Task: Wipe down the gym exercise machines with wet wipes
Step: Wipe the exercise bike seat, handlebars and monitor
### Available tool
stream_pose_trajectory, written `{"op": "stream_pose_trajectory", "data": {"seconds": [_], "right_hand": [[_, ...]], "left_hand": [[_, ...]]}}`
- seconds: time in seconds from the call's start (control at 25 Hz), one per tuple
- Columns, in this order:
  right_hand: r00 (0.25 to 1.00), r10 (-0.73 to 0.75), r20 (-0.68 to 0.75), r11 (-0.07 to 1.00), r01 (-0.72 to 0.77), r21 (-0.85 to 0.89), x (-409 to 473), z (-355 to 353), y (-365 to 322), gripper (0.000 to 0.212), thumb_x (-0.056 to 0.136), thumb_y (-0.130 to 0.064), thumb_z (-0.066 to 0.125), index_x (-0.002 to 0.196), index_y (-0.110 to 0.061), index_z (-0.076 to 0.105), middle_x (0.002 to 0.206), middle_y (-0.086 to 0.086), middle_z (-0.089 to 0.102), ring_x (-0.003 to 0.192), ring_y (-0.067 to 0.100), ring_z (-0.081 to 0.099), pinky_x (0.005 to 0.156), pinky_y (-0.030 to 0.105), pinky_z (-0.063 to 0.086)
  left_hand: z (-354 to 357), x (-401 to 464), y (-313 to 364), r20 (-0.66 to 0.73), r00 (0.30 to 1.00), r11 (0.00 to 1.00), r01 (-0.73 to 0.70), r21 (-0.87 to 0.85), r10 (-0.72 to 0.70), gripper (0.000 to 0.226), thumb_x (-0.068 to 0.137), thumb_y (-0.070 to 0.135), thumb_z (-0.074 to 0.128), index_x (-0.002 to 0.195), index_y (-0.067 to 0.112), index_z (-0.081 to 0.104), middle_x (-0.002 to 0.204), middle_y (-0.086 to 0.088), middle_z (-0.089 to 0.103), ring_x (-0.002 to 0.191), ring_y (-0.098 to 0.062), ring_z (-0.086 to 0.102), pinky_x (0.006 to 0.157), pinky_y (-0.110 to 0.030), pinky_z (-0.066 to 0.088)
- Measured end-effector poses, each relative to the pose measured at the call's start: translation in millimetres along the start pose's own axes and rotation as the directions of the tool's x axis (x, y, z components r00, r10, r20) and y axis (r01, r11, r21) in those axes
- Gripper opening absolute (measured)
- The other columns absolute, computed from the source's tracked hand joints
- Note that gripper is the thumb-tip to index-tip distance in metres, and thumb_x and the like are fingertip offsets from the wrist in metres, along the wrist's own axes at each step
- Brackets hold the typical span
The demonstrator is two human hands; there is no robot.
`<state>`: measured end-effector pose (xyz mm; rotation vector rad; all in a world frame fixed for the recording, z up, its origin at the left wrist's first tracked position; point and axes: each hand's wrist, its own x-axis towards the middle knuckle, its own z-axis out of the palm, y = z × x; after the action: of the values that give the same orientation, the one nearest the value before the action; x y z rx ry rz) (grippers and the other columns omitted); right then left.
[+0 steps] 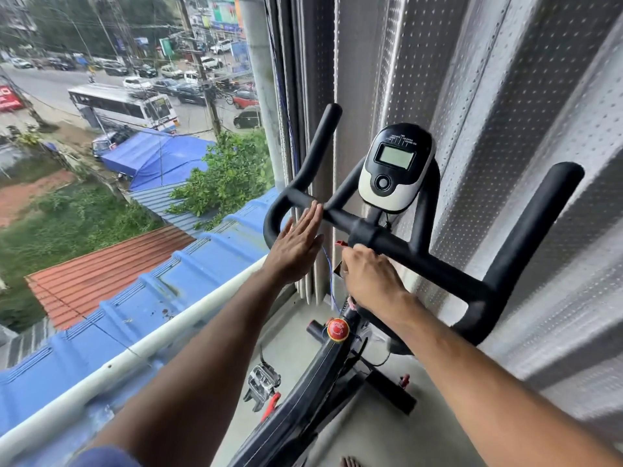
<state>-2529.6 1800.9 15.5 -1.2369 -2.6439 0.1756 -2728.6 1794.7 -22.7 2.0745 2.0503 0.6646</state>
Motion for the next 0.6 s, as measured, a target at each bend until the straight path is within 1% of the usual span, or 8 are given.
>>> {"op": "stream_pose_trajectory", "data": {"seconds": [0.04, 0.12, 0.2, 0.28, 0.36, 0.48, 0.52, 0.6], "right_hand": [[1.0, 0.009, 0.027, 0.998, -0.011, 0.069, -4.0, 1.3, -2.0, 0.003, 0.097, -0.011, 0.062, 0.098, -0.013, 0.06, 0.104, 0.008, 0.063, 0.089, 0.025, 0.068, 0.072, 0.035, 0.055], [0.999, -0.007, 0.054, 0.97, -0.007, 0.243, -13.4, 3.1, -4.6, 0.011, 0.095, -0.018, 0.069, 0.09, -0.015, 0.06, 0.099, 0.007, 0.067, 0.084, 0.02, 0.062, 0.07, 0.031, 0.05], [0.999, -0.039, 0.008, 0.943, 0.034, 0.332, -24.4, 2.7, -11.7, 0.02, 0.094, -0.021, 0.072, 0.085, -0.02, 0.055, 0.092, 0.003, 0.064, 0.079, 0.016, 0.057, 0.068, 0.028, 0.05], [0.996, -0.049, -0.072, 0.922, 0.073, 0.38, -33.0, 3.5, -19.5, 0.023, 0.094, -0.021, 0.073, 0.083, -0.023, 0.052, 0.087, -0.003, 0.06, 0.075, 0.011, 0.056, 0.063, 0.012, 0.044], [0.991, -0.084, -0.104, 0.895, 0.121, 0.429, -41.2, 5.8, -33.0, 0.021, 0.093, -0.021, 0.074, 0.084, -0.023, 0.055, 0.088, -0.006, 0.06, 0.076, 0.007, 0.058, 0.063, 0.007, 0.038], [0.976, -0.206, -0.067, 0.838, 0.211, 0.503, -48.8, 21.3, -63.4, 0.014, 0.092, -0.023, 0.075, 0.089, -0.021, 0.062, 0.09, -0.008, 0.064, 0.08, 0.006, 0.065, 0.067, 0.018, 0.049], [0.962, -0.27, -0.03, 0.819, 0.246, 0.518, -50.0, 30.4, -76.6, 0.012, 0.092, -0.022, 0.074, 0.09, -0.021, 0.063, 0.09, -0.008, 0.066, 0.081, 0.006, 0.066, 0.068, 0.02, 0.051], [0.909, -0.411, 0.07, 0.776, 0.308, 0.55, -53.3, 52.0, -101.9, 0.008, 0.092, -0.021, 0.072, 0.094, -0.019, 0.064, 0.088, -0.006, 0.069, 0.082, 0.008, 0.067, 0.069, 0.025, 0.052]], "left_hand": [[0.2, -4.8, 0.7, 0.009, 1.0, 1.0, 0.003, -0.019, -0.003, 0.063, 0.112, 0.033, 0.031, 0.167, 0.022, 0.003, 0.174, 0.005, 0.001, 0.16, -0.008, -0.001, 0.13, -0.039, -0.003], [-2.2, -16.0, 5.3, 0.031, 1.0, 0.996, 0.002, -0.092, 0.001, 0.066, 0.108, 0.039, 0.028, 0.167, 0.022, 0.002, 0.174, 0.003, 0.0, 0.159, -0.008, -0.002, 0.13, -0.039, -0.005], [-8.0, -36.6, 8.3, 0.024, 1.0, 0.979, 0.012, -0.201, -0.007, 0.068, 0.106, 0.041, 0.03, 0.166, 0.02, 0.006, 0.174, 0.002, 0.004, 0.158, -0.007, -0.001, 0.129, -0.034, -0.003], [-13.0, -72.1, 2.9, -0.006, 0.997, 0.95, 0.067, -0.307, -0.072, 0.064, 0.11, 0.035, 0.04, 0.166, 0.021, 0.014, 0.173, 0.003, 0.014, 0.157, -0.006, 0.007, 0.129, -0.031, 0.006], [-14.3, -119.4, -7.4, -0.045, 0.985, 0.935, 0.141, -0.326, -0.165, 0.06, 0.109, 0.031, 0.046, 0.164, 0.024, 0.024, 0.169, 0.0, 0.028, 0.154, -0.009, 0.024, 0.127, -0.03, 0.02], [-10.9, -195.9, -15.4, -0.103, 0.934, 0.894, 0.289, -0.343, -0.342, 0.049, 0.107, 0.021, 0.054, 0.155, 0.019, 0.045, 0.155, 0.004, 0.049, 0.138, 0.003, 0.041, 0.114, -0.007, 0.026], [-6.5, -221.0, -16.8, -0.106, 0.904, 0.857, 0.349, -0.379, -0.415, 0.044, 0.107, 0.019, 0.054, 0.151, 0.02, 0.052, 0.15, 0.007, 0.053, 0.134, 0.004, 0.046, 0.111, -0.006, 0.029], [7.2, -271.5, -15.9, -0.076, 0.805, 0.733, 0.492, -0.469, -0.589, 0.038, 0.106, 0.02, 0.053, 0.144, 0.024, 0.058, 0.142, 0.009, 0.061, 0.129, -0.003, 0.057, 0.108, -0.017, 0.041]]}}
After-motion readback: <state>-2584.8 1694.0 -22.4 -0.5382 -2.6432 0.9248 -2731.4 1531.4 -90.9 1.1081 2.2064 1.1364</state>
